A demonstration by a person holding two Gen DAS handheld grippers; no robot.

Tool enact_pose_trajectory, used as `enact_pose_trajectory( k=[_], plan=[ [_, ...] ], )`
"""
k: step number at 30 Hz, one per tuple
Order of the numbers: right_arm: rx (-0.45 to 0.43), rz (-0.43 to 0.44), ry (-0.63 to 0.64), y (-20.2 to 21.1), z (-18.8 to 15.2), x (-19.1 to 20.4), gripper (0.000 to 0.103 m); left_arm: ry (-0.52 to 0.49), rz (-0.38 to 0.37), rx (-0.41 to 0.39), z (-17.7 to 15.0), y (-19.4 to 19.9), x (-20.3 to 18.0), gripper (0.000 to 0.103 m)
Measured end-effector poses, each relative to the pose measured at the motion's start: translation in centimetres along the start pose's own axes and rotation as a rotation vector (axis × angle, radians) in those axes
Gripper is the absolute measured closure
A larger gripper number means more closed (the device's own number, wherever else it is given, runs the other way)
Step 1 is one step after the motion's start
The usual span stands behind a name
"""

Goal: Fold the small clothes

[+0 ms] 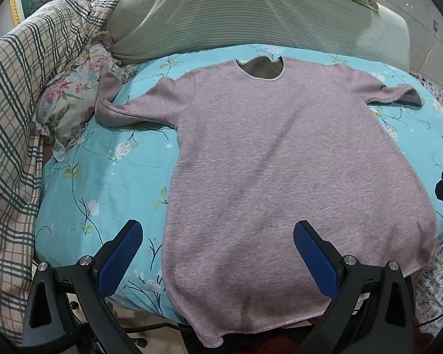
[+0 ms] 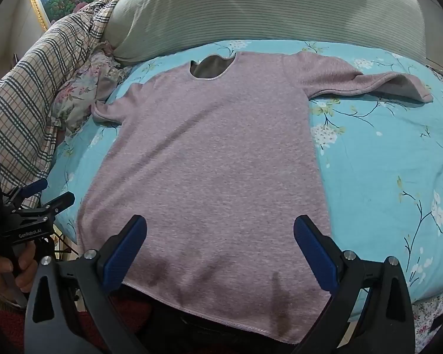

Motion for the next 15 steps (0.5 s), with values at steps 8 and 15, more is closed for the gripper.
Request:
enact_pose_trajectory(
  k=[8,15],
  plan=[
    [0.01,0.015,-0.011,0.11,0.67,0.34,0.003,0.002,0.0,0.003,-0.18,-0.15,-0.25,0.001],
    [0.009,0.007,-0.008,0.04,0.69,0.37,0.003,-0.004,0.003,0.001,-0.25,-0.1,-0.12,0.001]
  ],
)
Point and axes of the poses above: each gripper's, at about its wrist camera, not at the fingertips, and y roughly against the way its jaws point, x to its left, z to its top, the point moved 5 cm from there along -y, roughly the way its jaws point, and after that the axes turned 2 degrees about -z, right-handed, at the moved point
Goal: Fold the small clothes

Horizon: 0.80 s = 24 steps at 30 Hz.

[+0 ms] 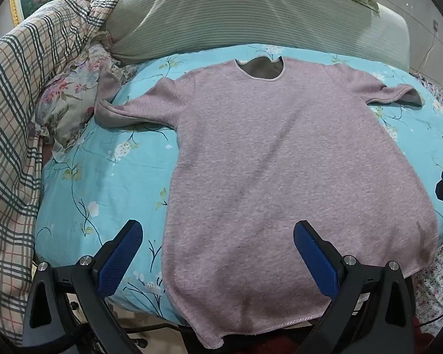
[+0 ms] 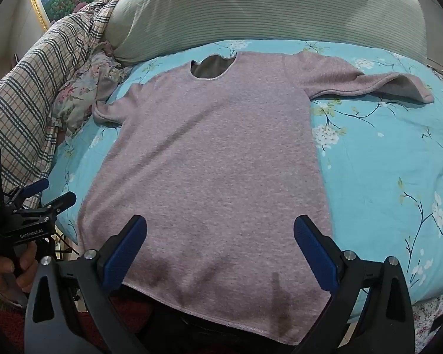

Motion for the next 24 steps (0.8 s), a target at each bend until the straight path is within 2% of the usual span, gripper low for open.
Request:
enact_pose_trajectory(
  k=[15,17,18,21,22,24],
  plan=[
    [0.006,0.013,-0.024,0.4,0.8,-0.4,0.003,0.001,-0.006,-0.002,0.5,-0.6,-0.1,0.001],
    [-0.044,-0.044,0.009,0.0,1.0,-1.1,0.003,0.002,-0.01,-0.002,0.7,-1.0,-0.1,0.001],
    [-0.123,-0.139,0.075,-0.4,1.8,-2.2,0.003,0.004,-0.014,-0.001,0.8,-1.2,-0.1,0.001],
    [-0.123,-0.124,0.029,-0.5,2.4,-3.7,0.003,0.007,-0.024,-0.007,1.1,-1.7,-0.1,0.001],
    [-0.09,-0.092,-0.019,-0.8,2.5,-4.7,0.003,0.014,-0.031,0.002,1.0,-1.9,-0.1,0.001],
    [-0.094,-0.106,-0.052,-0.8,3.0,-6.2,0.003,0.023,-0.035,0.011,1.4,-2.6,0.0,0.001]
  ],
)
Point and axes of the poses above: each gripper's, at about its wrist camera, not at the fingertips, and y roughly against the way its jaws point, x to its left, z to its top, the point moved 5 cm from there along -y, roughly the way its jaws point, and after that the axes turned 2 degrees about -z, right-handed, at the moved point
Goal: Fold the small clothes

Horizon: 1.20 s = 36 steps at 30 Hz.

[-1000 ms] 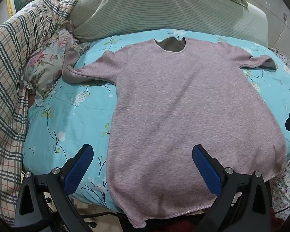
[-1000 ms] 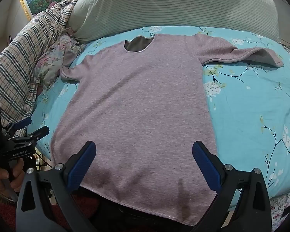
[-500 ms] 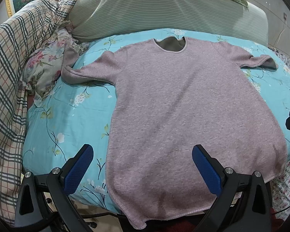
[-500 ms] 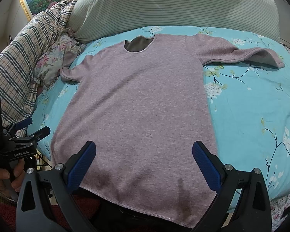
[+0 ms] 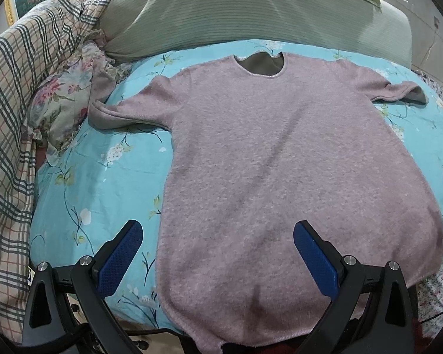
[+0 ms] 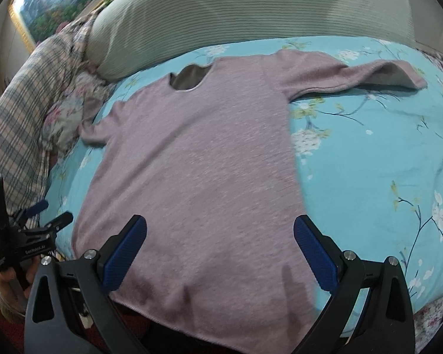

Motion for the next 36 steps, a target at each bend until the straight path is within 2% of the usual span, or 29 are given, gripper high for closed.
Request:
enact_pose_trajectory(
  k=[2,3,5,11,16,18,20,23,28,31,34,35,36],
  plan=[
    [-0.017,-0.01,-0.039,-0.2,0.9,-1.9,0.003,0.003,0.014,0.006,0.4,-0.7,0.2,0.001],
    [-0.005,-0.046,-0.051,-0.1,1.3,-2.9,0.003,-0.004,0.029,0.005,0.6,-1.0,0.3,0.001],
    [-0.053,-0.043,-0.105,-0.2,2.7,-5.5,0.003,-0.013,0.05,0.008,1.1,-1.8,0.4,0.001],
    [-0.154,-0.029,-0.288,-1.2,6.9,-15.0,0.003,0.011,0.019,0.035,2.6,-4.2,0.1,0.001],
    [-0.207,-0.101,-0.398,-2.0,10.4,-23.7,0.004,0.014,0.012,0.084,3.4,-6.0,-0.7,0.001],
    [-0.209,-0.108,-0.469,-2.9,11.7,-27.3,0.016,0.018,0.0,0.095,3.7,-6.7,-1.1,0.001],
    [-0.221,-0.109,-0.545,-3.8,13.0,-31.5,0.022,0.024,-0.018,0.083,4.4,-7.4,-1.6,0.001],
    [-0.236,-0.154,-0.639,-5.0,14.4,-37.4,0.031,0.013,-0.023,0.097,4.8,-8.5,-2.3,0.001],
    [-0.257,-0.233,-0.724,-6.2,15.7,-46.1,0.037,-0.002,-0.034,0.13,5.1,-10.3,-3.8,0.001],
    [-0.22,-0.262,-0.742,-8.1,16.0,-49.5,0.051,-0.008,-0.042,0.148,5.3,-11.2,-4.4,0.001],
    [-0.209,-0.263,-0.739,-8.4,15.1,-50.2,0.08,-0.006,-0.05,0.172,5.4,-11.8,-4.9,0.001],
    [-0.215,-0.244,-0.73,-8.0,15.1,-50.2,0.095,-0.004,-0.054,0.175,5.5,-11.9,-5.0,0.001],
    [-0.229,-0.228,-0.716,-7.3,14.8,-49.5,0.096,-0.006,-0.053,0.178,5.5,-12.1,-5.1,0.001]
  ],
)
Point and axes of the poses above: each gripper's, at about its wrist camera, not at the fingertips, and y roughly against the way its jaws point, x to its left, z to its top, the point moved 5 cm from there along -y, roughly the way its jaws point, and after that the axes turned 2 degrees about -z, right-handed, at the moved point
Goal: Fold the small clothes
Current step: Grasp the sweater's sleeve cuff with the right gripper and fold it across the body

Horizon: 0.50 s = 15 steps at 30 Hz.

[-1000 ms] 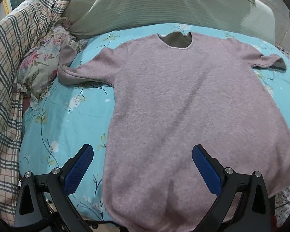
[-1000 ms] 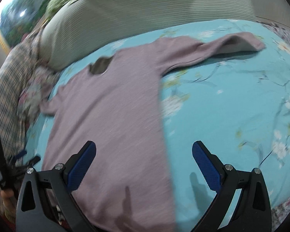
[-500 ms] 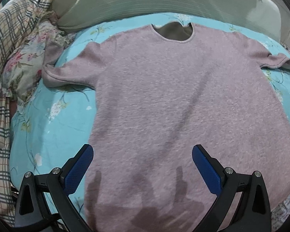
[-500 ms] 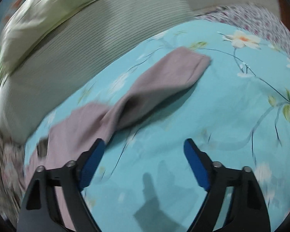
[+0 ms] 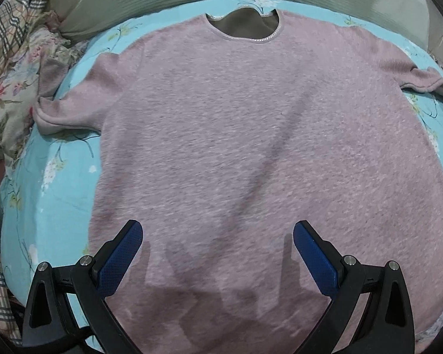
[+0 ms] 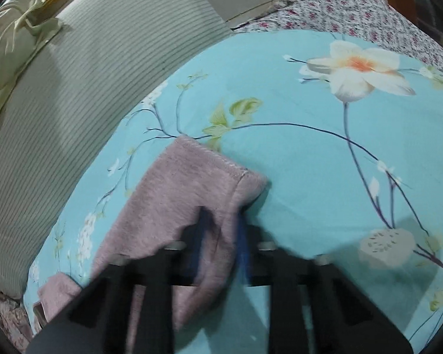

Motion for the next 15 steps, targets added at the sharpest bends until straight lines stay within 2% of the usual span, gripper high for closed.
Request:
enact_pose_trajectory(
  k=[4,7,10,14,15],
  plan=[
    [-0.002,0.136,0.097,2.8,-2.1,4.7,0.096,-0.007,0.004,0.001,0.2,-0.4,0.1,0.001],
    [0.045,0.265,0.178,5.0,-5.8,10.0,0.096,-0.007,-0.002,-0.005,0.1,-0.4,0.1,0.001],
    [0.136,0.405,0.223,5.9,-10.4,15.4,0.096,-0.003,-0.011,-0.023,0.0,0.1,0.4,0.001],
    [0.316,0.626,0.19,6.0,-17.4,21.7,0.096,0.025,-0.034,-0.046,-0.6,1.0,1.3,0.001],
    [0.353,0.659,0.192,5.9,-19.2,23.2,0.096,0.033,-0.036,-0.049,-0.7,1.1,1.6,0.001]
  ],
)
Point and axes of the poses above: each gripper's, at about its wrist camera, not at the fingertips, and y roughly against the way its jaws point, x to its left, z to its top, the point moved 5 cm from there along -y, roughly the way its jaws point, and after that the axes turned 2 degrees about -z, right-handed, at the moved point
